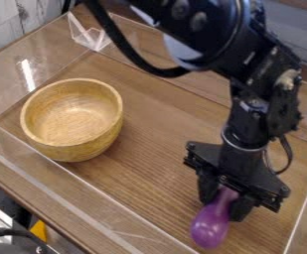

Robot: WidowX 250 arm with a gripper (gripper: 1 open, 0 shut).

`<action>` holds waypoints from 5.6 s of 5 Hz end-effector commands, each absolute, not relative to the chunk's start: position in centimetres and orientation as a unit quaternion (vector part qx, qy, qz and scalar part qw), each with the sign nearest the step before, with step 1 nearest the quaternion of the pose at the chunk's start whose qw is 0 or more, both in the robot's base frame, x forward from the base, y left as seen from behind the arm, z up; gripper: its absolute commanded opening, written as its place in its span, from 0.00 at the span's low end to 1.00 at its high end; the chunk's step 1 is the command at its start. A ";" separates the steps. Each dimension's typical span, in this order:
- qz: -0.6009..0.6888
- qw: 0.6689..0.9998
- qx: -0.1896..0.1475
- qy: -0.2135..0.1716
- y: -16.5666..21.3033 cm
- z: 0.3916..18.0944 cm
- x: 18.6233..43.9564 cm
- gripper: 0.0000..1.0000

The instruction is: Remove the purple eggplant from inside the brown bowl and put it on the table

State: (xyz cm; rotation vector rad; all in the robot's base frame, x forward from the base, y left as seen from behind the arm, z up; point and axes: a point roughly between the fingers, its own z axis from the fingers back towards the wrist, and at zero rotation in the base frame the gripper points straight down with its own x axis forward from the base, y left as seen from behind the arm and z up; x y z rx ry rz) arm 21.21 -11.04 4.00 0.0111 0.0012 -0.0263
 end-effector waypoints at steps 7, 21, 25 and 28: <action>-0.031 0.998 -0.008 -0.055 -11.6 2.5 22.0 0.00; -0.012 1.000 -0.011 -0.025 -10.3 3.1 20.4 0.00; -0.005 1.000 -0.012 -0.020 -10.0 3.2 20.6 0.00; -0.001 1.000 -0.013 -0.016 -9.8 3.2 20.8 0.00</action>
